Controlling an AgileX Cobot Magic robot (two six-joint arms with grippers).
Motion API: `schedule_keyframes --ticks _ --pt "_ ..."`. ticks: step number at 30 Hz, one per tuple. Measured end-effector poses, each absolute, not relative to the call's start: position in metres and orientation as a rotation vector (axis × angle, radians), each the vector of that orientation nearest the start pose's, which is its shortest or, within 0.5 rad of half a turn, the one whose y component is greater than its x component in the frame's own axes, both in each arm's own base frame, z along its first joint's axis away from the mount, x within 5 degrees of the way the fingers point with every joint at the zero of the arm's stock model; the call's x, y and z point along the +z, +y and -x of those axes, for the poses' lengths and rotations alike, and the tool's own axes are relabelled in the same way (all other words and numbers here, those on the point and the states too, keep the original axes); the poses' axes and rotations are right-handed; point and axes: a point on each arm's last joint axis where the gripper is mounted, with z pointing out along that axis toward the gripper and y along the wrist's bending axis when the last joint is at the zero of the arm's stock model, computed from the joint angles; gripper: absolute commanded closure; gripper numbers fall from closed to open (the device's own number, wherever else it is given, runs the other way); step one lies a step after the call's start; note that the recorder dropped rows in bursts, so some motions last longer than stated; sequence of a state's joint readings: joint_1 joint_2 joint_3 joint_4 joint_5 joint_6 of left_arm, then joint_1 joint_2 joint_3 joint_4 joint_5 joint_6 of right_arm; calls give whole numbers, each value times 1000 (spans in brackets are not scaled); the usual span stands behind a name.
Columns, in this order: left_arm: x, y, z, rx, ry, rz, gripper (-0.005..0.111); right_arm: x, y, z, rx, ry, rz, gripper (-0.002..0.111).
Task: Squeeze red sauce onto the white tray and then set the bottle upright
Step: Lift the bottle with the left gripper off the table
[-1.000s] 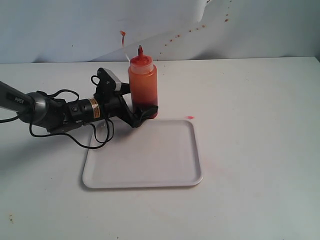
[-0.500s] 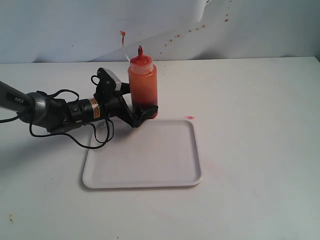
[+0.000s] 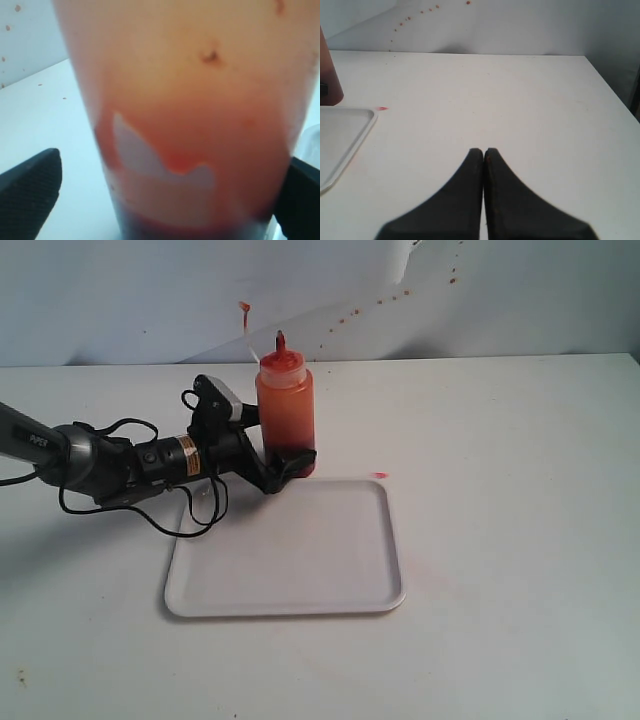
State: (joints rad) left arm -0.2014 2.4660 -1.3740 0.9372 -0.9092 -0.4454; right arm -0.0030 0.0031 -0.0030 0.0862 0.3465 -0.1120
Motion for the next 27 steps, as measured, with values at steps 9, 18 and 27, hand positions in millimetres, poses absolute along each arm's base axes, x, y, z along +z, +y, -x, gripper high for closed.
schedule_keyframes --ticks 9,18,27 --pt "35 -154 -450 -635 1666 -901 2 183 3 -54 3 1828 46 108" --pt "30 -154 -451 -635 1677 -909 2 183 3 -54 3 1828 46 108" --pt "31 -154 -454 -625 1674 -905 2 183 3 -54 3 1828 46 108"
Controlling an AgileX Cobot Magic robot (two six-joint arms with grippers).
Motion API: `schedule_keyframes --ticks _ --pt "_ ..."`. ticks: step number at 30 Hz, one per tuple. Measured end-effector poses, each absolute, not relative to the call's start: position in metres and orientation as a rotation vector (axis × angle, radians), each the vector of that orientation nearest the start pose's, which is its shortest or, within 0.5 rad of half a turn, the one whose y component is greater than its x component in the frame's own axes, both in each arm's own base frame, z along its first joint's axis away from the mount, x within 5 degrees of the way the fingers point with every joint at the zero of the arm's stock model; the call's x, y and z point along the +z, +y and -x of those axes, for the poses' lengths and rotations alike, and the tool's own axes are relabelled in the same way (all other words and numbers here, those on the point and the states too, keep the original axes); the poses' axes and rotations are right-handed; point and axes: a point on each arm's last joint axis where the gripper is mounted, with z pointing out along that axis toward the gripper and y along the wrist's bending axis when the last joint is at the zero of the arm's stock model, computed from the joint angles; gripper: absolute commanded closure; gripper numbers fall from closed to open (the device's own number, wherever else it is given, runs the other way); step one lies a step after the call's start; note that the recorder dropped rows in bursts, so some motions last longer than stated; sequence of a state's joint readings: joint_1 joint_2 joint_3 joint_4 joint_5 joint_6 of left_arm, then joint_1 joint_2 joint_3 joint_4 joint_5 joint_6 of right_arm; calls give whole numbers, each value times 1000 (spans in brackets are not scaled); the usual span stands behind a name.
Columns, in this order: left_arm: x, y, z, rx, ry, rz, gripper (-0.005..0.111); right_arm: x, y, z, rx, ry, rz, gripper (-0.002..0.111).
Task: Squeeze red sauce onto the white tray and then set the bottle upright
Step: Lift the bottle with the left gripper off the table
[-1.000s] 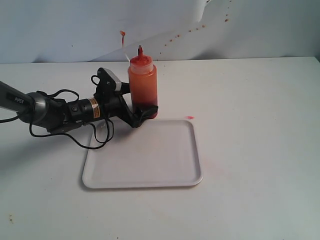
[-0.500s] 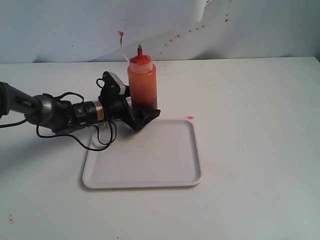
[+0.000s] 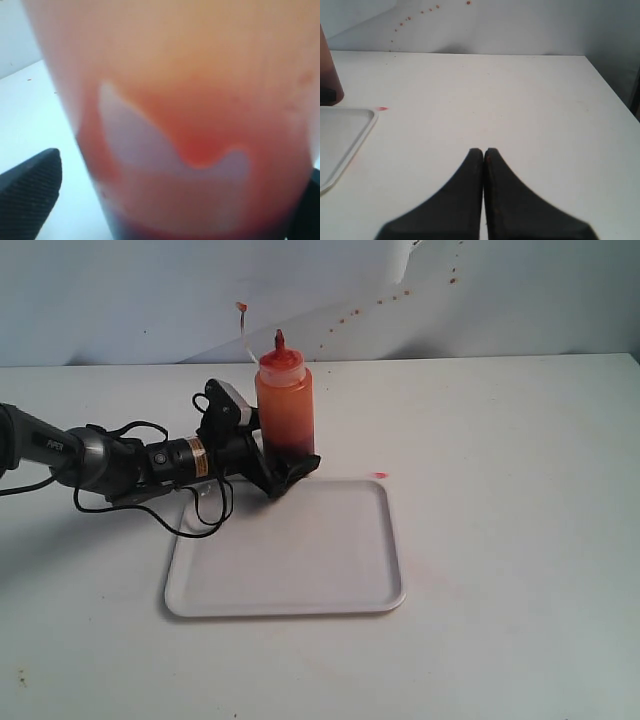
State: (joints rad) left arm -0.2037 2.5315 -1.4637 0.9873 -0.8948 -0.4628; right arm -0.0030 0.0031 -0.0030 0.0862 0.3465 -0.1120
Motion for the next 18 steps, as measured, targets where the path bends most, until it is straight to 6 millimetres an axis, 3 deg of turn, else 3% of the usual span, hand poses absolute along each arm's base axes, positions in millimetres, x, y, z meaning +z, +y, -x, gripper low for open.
schedule_keyframes --ticks 5,8,18 --pt "30 -156 -453 -625 1679 -905 4 183 3 -54 3 1828 46 108" --pt "30 -160 -452 -628 1679 -910 12 183 3 -54 3 1828 46 108" --pt "31 -161 -455 -623 1697 -839 71 183 3 -54 3 1828 46 108"
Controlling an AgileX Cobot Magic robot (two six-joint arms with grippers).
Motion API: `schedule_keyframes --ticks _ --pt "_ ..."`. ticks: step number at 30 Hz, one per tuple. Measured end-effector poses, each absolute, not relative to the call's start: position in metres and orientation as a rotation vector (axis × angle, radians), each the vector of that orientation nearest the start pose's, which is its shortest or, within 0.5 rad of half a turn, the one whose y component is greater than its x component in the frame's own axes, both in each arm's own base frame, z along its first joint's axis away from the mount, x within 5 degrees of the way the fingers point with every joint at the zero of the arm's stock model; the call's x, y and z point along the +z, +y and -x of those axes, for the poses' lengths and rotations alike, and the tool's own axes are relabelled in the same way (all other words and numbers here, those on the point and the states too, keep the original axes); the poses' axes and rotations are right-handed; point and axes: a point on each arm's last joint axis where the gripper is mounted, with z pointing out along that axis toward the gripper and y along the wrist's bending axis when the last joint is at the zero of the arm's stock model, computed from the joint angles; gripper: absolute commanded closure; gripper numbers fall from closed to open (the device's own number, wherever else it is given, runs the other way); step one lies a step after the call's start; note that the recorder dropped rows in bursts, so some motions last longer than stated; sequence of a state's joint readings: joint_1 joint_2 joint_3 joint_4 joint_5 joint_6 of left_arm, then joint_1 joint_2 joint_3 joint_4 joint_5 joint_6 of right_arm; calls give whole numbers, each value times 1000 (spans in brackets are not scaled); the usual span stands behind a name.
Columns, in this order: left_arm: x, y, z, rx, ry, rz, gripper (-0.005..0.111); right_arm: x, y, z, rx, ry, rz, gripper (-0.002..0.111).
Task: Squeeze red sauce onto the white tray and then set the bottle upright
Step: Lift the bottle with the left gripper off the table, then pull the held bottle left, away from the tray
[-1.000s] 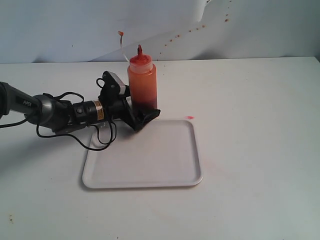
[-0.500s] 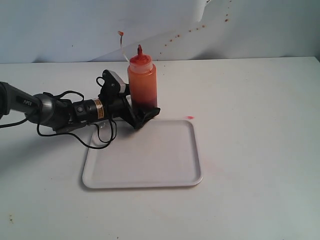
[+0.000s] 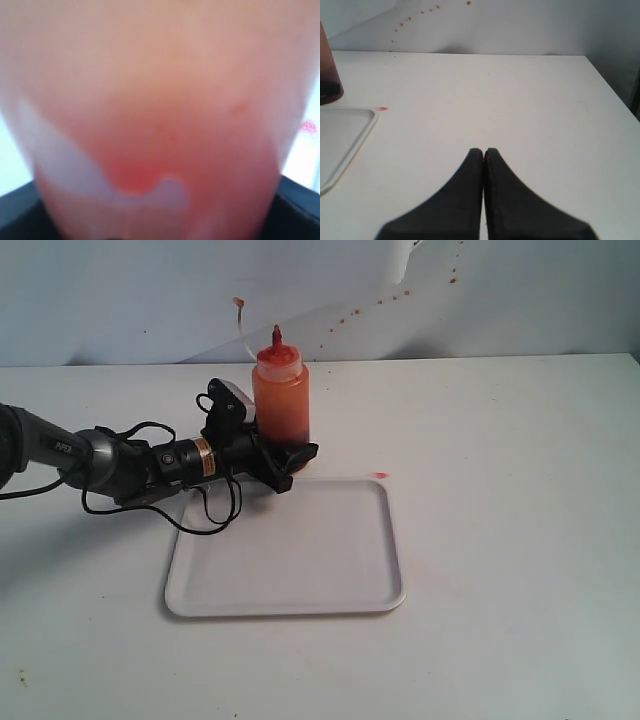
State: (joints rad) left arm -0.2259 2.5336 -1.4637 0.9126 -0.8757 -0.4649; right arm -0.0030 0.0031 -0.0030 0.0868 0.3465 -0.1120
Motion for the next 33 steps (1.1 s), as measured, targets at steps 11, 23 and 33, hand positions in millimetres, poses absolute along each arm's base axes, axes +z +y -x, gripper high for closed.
schedule_keyframes --ticks 11,23,33 --pt "31 -161 -454 -623 1697 -844 106 183 3 -54 3 1828 46 108" --pt "48 -166 -450 -601 1637 -1026 106 183 3 -54 3 1828 46 108" --pt "67 -140 -448 -747 1500 -1032 107 183 3 -54 3 1828 46 108"
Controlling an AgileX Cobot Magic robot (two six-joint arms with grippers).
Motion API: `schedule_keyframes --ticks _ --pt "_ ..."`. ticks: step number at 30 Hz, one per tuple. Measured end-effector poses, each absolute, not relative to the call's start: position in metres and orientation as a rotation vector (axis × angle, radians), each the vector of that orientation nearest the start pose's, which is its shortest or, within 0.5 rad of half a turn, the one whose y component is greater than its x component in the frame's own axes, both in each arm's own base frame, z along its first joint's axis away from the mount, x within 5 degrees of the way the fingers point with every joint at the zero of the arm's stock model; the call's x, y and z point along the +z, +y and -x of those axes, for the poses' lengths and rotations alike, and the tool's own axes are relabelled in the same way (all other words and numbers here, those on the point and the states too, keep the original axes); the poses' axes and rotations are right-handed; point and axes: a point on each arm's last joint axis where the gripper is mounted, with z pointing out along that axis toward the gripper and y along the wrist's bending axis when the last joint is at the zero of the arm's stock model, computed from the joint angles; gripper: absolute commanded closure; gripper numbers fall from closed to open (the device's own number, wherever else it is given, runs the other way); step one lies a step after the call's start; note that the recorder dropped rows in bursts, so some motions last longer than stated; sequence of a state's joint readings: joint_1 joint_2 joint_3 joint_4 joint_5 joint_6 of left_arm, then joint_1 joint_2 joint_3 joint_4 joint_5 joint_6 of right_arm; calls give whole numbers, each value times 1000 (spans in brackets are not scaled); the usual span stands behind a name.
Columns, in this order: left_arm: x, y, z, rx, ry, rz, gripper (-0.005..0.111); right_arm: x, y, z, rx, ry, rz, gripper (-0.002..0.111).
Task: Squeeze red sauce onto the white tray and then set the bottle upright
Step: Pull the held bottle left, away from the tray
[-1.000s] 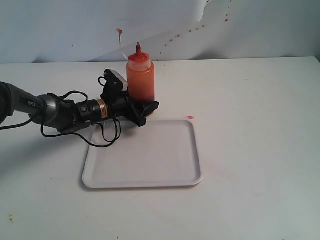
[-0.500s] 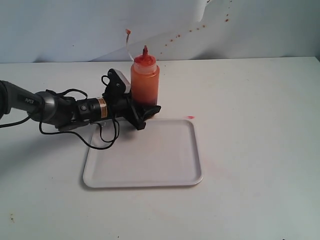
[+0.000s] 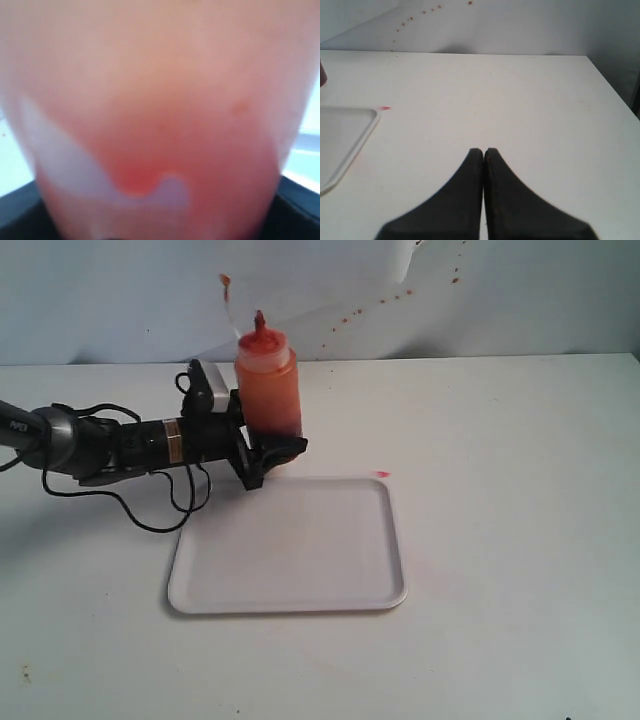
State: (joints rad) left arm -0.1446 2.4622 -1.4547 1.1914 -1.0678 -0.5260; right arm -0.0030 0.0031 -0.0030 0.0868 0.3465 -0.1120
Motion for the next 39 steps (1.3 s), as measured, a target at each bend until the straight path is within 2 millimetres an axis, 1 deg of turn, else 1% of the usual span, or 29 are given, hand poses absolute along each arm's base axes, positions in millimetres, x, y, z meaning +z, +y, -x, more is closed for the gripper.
schedule_keyframes --ticks 1,2,3,4,7,9,10,14,16,18,19,24,29,32,36,39 --pt "73 -131 -448 -799 1463 -999 107 183 3 -54 3 1828 46 108" --pt "75 -127 -448 -807 1454 -996 107 183 3 -54 3 1828 46 108" --pt "76 -118 -449 -827 1466 -983 107 183 3 -54 3 1828 46 108" --pt "75 -113 -448 -848 1483 -977 107 183 3 -54 3 1828 46 108" --pt "72 -105 -440 -868 1528 -965 107 183 3 -54 3 1828 46 108" --pt "79 -104 -430 -875 1539 -981 107 183 3 -54 3 1828 46 108" --pt "91 -102 -423 -867 1535 -987 107 183 3 -54 3 1828 46 108" --pt "123 -100 -407 -849 1508 -976 107 183 3 -54 3 1828 46 108" --pt "136 -99 -395 -851 1506 -959 107 183 3 -54 3 1828 46 108" --pt "142 -98 -382 -857 1515 -950 107 183 3 -54 3 1828 46 108" --pt "143 -98 -375 -855 1519 -951 107 183 3 -54 3 1828 46 108" --pt "138 -94 -333 -807 1542 -951 107 183 3 -54 3 1828 46 108" --pt "137 -84 -297 -686 1584 -820 107 183 3 -54 3 1828 46 108" --pt "137 -78 -276 -596 1608 -769 107 183 3 -54 3 1828 46 108" --pt "139 -71 -252 -498 1629 -726 107 183 3 -54 3 1828 46 108" --pt "141 -64 -235 -437 1660 -662 107 183 3 -54 3 1828 46 108"
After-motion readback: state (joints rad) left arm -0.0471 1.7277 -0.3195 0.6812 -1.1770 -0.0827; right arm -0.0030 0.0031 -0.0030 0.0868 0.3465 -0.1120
